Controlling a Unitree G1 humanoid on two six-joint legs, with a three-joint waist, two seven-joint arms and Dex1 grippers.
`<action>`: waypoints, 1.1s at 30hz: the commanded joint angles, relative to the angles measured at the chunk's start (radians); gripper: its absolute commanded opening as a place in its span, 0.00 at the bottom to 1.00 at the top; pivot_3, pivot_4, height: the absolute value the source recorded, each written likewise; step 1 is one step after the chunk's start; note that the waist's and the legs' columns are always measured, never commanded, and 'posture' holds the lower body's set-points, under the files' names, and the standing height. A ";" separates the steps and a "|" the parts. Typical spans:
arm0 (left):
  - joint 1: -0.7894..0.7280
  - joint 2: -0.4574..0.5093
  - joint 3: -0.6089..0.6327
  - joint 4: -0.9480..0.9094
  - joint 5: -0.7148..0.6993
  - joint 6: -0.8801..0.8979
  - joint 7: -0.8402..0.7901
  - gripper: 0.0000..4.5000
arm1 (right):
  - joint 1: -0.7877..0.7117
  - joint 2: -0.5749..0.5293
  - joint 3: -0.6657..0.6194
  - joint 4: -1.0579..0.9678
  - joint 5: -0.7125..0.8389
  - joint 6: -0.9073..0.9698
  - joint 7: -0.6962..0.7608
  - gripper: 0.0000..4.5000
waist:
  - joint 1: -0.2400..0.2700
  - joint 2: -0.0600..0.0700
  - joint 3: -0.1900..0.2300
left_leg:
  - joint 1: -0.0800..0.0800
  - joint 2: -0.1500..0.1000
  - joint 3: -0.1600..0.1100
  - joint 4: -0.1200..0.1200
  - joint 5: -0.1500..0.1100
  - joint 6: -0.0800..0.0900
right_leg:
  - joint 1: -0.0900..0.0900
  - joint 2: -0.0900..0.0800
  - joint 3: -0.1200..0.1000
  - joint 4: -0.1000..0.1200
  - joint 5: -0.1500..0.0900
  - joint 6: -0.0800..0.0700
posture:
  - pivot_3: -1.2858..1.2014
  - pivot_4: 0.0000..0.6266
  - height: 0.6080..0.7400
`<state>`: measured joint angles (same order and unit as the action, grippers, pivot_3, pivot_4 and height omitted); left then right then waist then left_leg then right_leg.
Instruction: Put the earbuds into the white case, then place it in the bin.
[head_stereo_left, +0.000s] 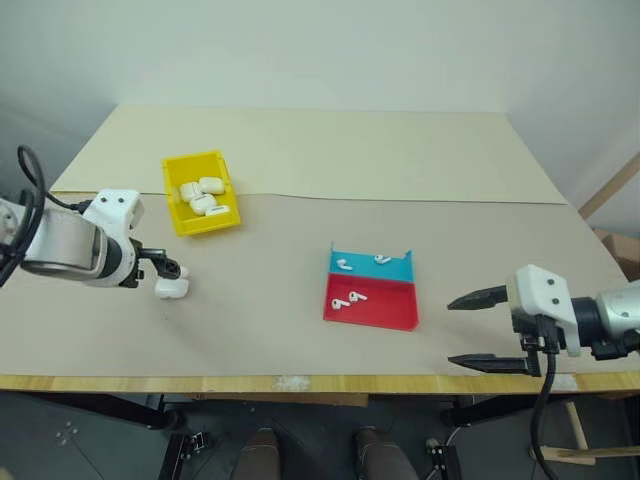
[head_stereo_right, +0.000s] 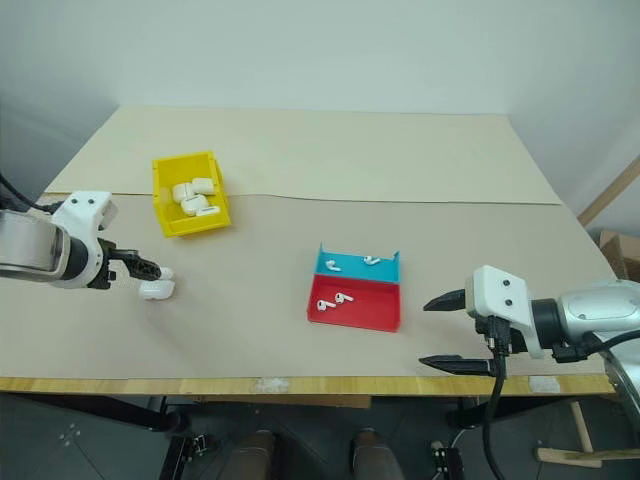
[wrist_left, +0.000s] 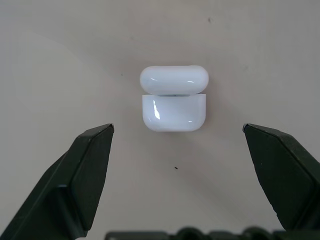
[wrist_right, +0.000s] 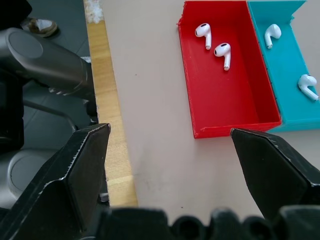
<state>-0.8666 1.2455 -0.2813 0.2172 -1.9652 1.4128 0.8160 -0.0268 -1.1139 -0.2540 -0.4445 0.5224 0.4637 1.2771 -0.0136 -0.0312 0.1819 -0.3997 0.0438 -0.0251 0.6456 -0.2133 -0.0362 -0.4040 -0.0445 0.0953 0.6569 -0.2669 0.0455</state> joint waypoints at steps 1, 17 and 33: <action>-0.032 -0.018 -0.024 0.039 -0.007 0.015 0.030 1.00 | 0.027 -0.010 -0.067 -0.049 0.025 0.029 -0.017 0.99 | 0.000 0.000 0.000 | 0.000 0.000 0.000 0.000 0.000 0.000 | 0.000 0.000 0.000 0.000 0.000 0.000 | 0.52 0.24 1.00; -0.108 -0.211 0.043 0.179 0.387 0.175 -0.151 1.00 | 0.122 -0.003 -0.152 -0.130 0.060 0.115 -0.070 0.99 | -0.001 -0.002 0.000 | -0.001 -0.001 -0.001 0.000 0.001 -0.002 | 0.000 0.000 -0.001 0.000 0.000 0.000 | 0.52 0.24 1.00; -0.128 -0.306 0.090 0.220 0.711 0.202 -0.379 1.00 | 0.155 -0.005 -0.179 -0.147 0.066 0.144 -0.091 0.99 | -0.001 -0.003 -0.001 | -0.001 -0.001 -0.001 0.000 0.001 -0.002 | 0.000 0.000 -0.001 0.000 0.000 0.000 | 0.52 0.24 1.00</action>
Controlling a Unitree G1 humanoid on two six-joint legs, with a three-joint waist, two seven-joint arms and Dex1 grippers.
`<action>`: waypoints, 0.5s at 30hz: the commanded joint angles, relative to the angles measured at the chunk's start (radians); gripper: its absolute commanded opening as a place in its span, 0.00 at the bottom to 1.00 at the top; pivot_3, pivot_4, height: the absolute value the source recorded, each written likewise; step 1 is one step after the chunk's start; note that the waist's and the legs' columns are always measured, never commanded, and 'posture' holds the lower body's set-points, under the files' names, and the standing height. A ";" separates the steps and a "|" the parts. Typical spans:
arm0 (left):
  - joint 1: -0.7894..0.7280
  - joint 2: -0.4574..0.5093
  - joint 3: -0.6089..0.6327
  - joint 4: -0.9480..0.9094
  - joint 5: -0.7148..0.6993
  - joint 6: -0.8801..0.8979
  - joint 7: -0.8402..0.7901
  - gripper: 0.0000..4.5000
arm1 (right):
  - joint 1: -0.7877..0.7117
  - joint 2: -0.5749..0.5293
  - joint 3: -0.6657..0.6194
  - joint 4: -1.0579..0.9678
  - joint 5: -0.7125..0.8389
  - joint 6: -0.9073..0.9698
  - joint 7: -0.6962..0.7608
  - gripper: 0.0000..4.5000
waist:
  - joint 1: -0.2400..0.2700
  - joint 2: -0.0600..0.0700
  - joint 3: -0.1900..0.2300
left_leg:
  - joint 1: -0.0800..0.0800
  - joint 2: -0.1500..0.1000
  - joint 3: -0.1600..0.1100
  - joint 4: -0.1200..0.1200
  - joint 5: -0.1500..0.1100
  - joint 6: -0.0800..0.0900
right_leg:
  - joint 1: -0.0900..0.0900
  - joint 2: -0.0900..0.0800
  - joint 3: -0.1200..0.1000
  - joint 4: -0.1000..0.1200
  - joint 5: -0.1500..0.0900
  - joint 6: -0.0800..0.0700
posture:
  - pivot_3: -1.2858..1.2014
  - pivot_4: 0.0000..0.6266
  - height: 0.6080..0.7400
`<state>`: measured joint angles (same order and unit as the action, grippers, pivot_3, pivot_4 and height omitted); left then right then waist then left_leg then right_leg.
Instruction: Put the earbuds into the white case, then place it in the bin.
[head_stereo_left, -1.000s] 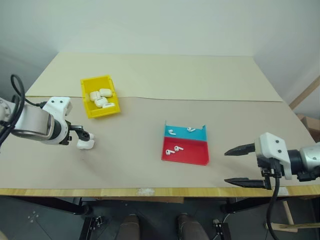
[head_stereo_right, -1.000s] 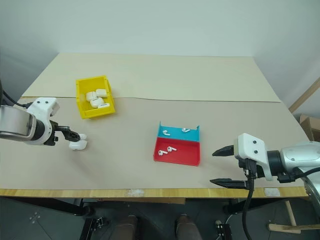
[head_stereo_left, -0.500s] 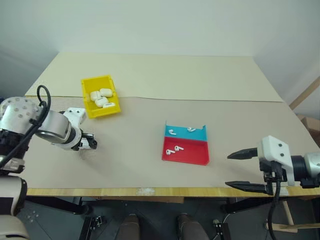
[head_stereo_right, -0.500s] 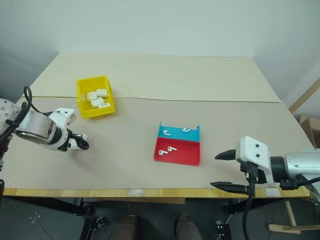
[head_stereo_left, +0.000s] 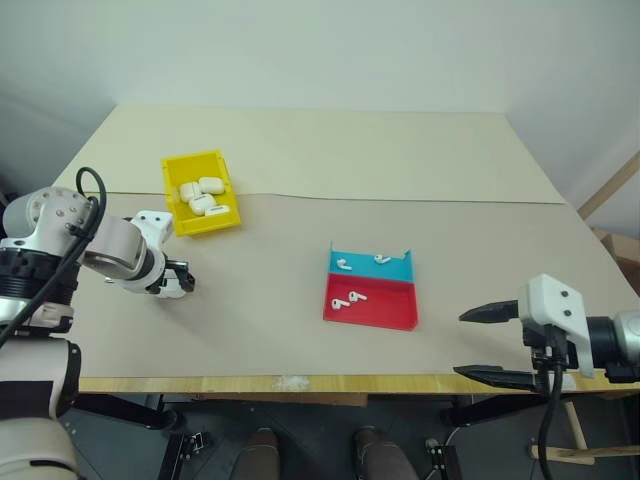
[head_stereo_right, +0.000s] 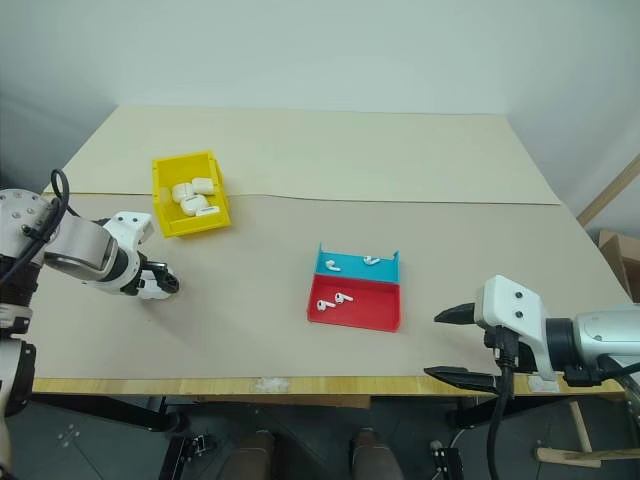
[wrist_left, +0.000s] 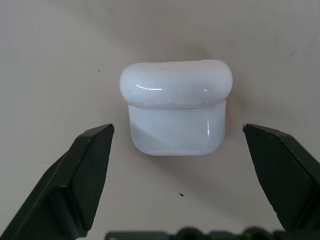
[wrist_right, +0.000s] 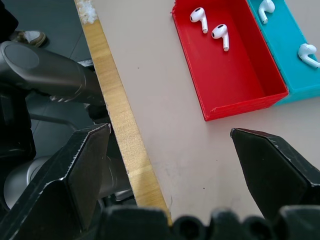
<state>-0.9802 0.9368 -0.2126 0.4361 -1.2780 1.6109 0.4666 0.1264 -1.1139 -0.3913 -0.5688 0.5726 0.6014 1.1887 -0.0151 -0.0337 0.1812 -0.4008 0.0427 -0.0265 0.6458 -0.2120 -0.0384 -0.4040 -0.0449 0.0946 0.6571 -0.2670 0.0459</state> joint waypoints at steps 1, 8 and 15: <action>-0.008 0.000 0.022 -0.007 0.036 0.004 -0.036 1.00 | 0.002 -0.005 -0.043 -0.024 0.015 0.008 -0.004 0.99 | 0.000 0.000 0.000 | 0.000 0.000 0.000 0.000 0.000 0.000 | 0.000 0.000 0.000 0.000 0.000 0.000 | 0.52 0.24 1.00; 0.007 -0.017 0.034 0.004 0.118 0.004 -0.087 1.00 | 0.003 -0.006 -0.043 -0.025 0.015 0.015 -0.009 0.99 | 0.000 0.000 0.000 | 0.000 0.000 0.000 0.000 0.000 0.000 | 0.000 0.000 0.000 0.000 0.000 0.000 | 0.52 0.24 1.00; 0.017 -0.039 0.052 0.007 0.193 0.004 -0.139 1.00 | 0.002 -0.007 -0.040 -0.027 0.016 0.019 -0.013 0.99 | 0.000 0.000 0.000 | 0.000 0.000 0.000 0.000 0.000 0.000 | 0.000 0.000 0.000 0.000 0.000 0.000 | 0.52 0.24 1.00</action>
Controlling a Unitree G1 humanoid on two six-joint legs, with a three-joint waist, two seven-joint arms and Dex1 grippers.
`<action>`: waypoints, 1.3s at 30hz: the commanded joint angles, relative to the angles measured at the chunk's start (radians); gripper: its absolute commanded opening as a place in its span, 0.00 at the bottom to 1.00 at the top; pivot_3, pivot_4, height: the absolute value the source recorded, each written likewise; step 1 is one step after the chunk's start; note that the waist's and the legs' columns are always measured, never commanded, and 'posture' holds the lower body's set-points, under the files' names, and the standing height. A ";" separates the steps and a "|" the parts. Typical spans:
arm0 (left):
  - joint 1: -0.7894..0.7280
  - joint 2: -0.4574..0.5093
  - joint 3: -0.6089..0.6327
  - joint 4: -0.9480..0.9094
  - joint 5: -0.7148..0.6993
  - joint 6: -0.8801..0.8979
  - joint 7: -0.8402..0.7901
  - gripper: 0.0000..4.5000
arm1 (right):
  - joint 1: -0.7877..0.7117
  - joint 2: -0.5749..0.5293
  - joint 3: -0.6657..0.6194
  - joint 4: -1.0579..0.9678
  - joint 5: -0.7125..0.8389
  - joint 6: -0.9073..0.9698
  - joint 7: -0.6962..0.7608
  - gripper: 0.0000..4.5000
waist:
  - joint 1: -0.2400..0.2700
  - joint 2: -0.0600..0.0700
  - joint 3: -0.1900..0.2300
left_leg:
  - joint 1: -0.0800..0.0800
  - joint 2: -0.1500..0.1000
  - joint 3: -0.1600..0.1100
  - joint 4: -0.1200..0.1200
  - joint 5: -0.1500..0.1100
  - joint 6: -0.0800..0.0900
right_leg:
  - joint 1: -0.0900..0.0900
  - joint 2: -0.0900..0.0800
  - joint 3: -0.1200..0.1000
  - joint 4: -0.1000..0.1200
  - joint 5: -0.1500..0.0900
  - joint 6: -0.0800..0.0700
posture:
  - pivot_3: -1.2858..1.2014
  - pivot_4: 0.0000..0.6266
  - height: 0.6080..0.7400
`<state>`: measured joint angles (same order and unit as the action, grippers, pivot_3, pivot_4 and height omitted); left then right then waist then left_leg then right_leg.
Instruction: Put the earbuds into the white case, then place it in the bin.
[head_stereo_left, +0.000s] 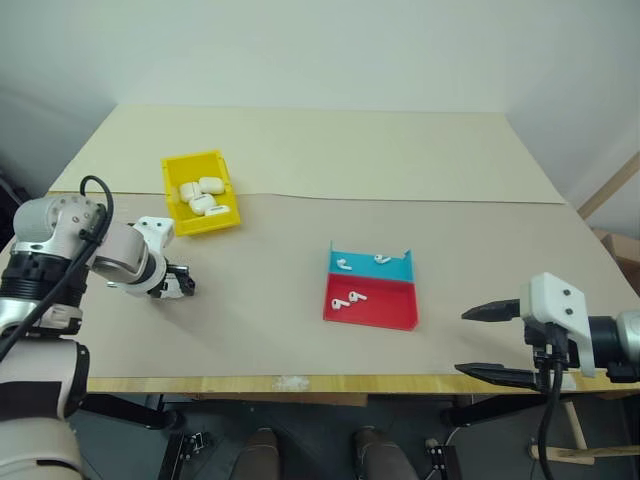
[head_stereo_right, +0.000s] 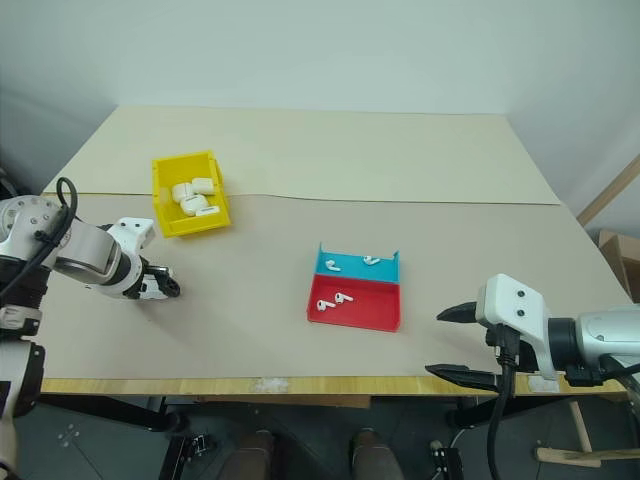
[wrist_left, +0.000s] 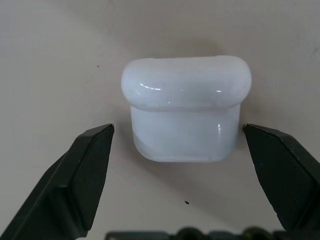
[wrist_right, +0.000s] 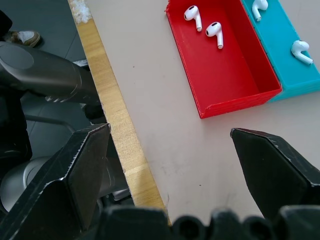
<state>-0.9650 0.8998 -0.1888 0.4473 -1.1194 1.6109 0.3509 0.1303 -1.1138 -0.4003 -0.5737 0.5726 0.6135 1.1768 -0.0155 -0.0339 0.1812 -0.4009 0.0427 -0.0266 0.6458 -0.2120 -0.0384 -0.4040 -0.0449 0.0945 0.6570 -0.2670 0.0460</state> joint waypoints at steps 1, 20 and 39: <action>0.002 -0.005 0.029 -0.001 0.044 0.004 -0.031 1.00 | -0.002 -0.007 -0.031 -0.022 0.015 0.007 -0.001 0.99 | 0.000 0.000 0.000 | 0.000 0.000 0.000 0.000 0.000 0.000 | 0.000 0.000 0.000 0.000 0.000 0.000 | 0.52 0.24 1.00; 0.035 -0.031 0.049 -0.025 0.120 0.004 -0.095 0.63 | -0.004 -0.015 -0.030 -0.016 0.009 0.013 0.000 1.00 | -0.002 0.000 -0.003 | 0.001 0.000 0.000 0.000 0.000 0.000 | 0.001 0.000 0.000 0.001 0.000 0.000 | 0.52 0.24 1.00; 0.498 -0.144 0.488 -0.963 0.179 -0.413 -0.430 0.63 | -0.116 -0.044 -0.044 0.043 -0.006 -0.057 0.041 1.00 | -0.002 -0.001 -0.003 | 0.000 0.001 0.000 0.000 0.000 0.000 | 0.001 0.000 0.000 0.000 0.000 0.000 | 0.52 0.24 1.00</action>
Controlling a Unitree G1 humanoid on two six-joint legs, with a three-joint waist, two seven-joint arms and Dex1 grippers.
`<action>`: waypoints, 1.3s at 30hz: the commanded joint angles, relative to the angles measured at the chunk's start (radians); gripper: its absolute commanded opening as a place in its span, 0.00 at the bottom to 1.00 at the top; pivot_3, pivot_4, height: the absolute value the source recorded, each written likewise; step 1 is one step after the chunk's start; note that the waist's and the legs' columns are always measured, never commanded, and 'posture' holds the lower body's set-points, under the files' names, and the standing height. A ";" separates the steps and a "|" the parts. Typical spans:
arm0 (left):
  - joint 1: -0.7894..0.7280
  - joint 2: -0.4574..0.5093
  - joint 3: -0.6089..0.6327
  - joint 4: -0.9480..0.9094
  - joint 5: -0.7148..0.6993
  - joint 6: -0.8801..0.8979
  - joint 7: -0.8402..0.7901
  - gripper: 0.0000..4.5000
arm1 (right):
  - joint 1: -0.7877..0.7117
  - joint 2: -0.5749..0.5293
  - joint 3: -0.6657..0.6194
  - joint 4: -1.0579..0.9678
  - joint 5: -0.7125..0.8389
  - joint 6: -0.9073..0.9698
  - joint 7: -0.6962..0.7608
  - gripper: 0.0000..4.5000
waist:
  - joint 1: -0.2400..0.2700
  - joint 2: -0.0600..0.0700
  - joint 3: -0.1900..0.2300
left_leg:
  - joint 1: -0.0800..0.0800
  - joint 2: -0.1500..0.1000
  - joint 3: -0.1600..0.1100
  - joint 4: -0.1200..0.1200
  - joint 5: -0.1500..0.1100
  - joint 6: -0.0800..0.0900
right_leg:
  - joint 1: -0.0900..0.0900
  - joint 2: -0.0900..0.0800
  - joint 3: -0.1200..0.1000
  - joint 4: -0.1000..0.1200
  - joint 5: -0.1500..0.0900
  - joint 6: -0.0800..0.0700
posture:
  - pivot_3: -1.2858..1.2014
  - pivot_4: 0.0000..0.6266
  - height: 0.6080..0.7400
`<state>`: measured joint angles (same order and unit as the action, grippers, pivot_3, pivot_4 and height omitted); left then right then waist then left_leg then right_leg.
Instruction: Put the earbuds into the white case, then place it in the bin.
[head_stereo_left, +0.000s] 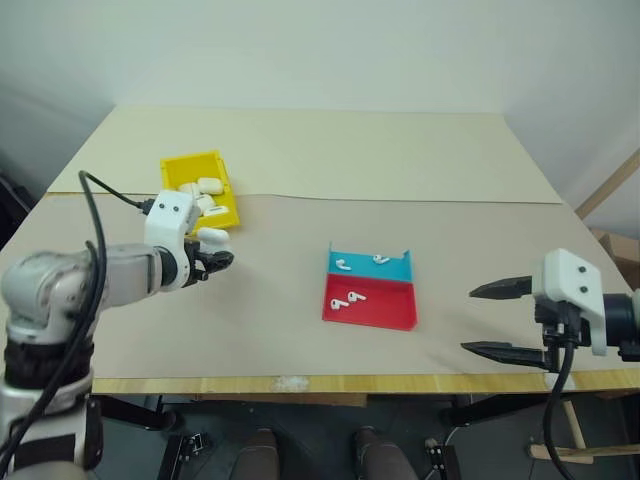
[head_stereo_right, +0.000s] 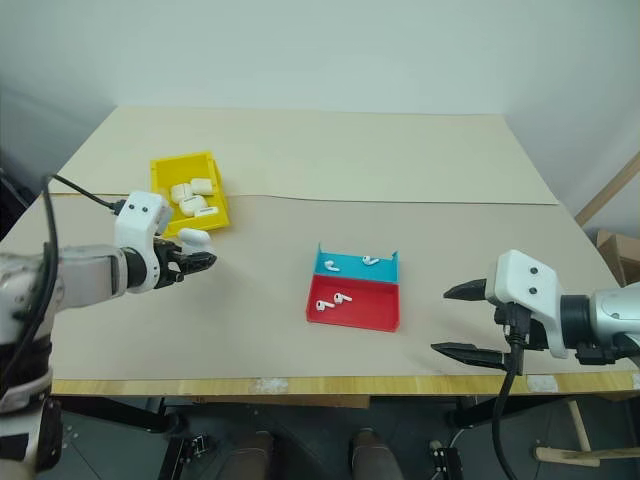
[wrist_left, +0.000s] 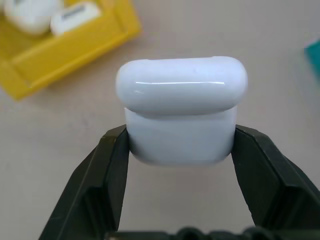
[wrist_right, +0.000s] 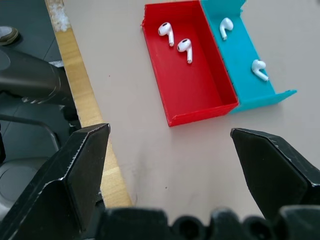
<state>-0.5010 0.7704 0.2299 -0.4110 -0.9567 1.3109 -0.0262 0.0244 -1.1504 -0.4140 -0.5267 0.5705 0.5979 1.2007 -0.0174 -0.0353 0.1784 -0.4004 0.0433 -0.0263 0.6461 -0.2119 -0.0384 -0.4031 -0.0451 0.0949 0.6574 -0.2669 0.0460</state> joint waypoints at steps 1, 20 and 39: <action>0.060 -0.035 0.082 -0.135 0.035 -0.161 -0.057 0.63 | -0.012 -0.006 -0.026 0.001 -0.007 -0.048 0.018 1.00 | 0.002 0.000 0.000 | 0.000 0.000 0.000 0.000 0.000 0.000 | 0.000 0.000 0.000 0.000 0.000 0.000 | 0.52 0.24 1.00; 0.299 -0.140 0.077 -0.288 0.080 -0.790 -0.625 0.63 | -0.234 -0.048 0.135 0.164 -0.056 -0.156 0.112 1.00 | 0.002 -0.001 -0.001 | 0.001 0.000 0.001 0.000 0.000 0.001 | 0.001 0.000 0.000 -0.002 0.000 0.000 | 0.52 0.24 1.00; 0.284 -0.173 -0.051 -0.148 0.079 -0.880 -0.889 0.63 | -0.436 -0.111 0.268 0.116 -0.050 -0.028 0.119 1.00 | -0.003 0.000 -0.001 | 0.001 0.002 0.001 0.000 -0.001 0.001 | 0.001 0.001 0.000 -0.001 0.000 0.000 | 0.52 0.24 1.00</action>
<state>-0.2186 0.5839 0.1734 -0.5609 -0.8613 0.4593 -0.8553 -0.3863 -1.2339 -0.1507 -0.3828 0.4960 0.5432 1.3096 -0.0207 -0.0353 0.1774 -0.3994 0.0449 -0.0250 0.6463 -0.2127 -0.0370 -0.4027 -0.0438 0.0951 0.6561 -0.2668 0.0461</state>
